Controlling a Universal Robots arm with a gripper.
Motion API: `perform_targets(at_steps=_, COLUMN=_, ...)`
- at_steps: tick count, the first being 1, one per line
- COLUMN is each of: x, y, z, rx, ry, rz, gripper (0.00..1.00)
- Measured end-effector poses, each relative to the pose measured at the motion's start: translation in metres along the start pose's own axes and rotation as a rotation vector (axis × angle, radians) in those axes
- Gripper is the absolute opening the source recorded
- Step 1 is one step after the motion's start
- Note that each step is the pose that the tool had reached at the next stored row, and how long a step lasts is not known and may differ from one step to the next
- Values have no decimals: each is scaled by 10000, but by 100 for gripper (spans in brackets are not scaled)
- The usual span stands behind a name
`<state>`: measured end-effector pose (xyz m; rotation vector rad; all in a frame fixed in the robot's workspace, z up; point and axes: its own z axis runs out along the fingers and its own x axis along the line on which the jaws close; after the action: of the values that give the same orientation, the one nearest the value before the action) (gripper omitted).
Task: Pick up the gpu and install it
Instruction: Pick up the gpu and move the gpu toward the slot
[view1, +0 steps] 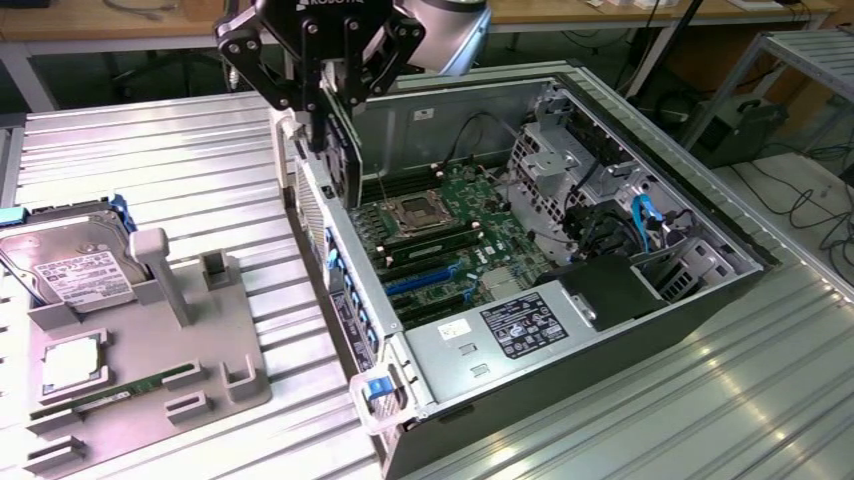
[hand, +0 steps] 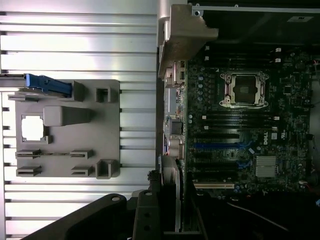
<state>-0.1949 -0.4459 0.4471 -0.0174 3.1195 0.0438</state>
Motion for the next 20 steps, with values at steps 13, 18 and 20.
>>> perform_targets(at_steps=13, x=-177, y=-2, z=4, rx=0, ry=0, rz=0, gripper=27)
perform_targets(at_steps=18, x=-254, y=-3, z=7, rx=0, ry=0, rz=0, gripper=27)
perform_targets(at_steps=20, x=-280, y=-3, z=8, rx=0, ry=0, rz=0, gripper=27)
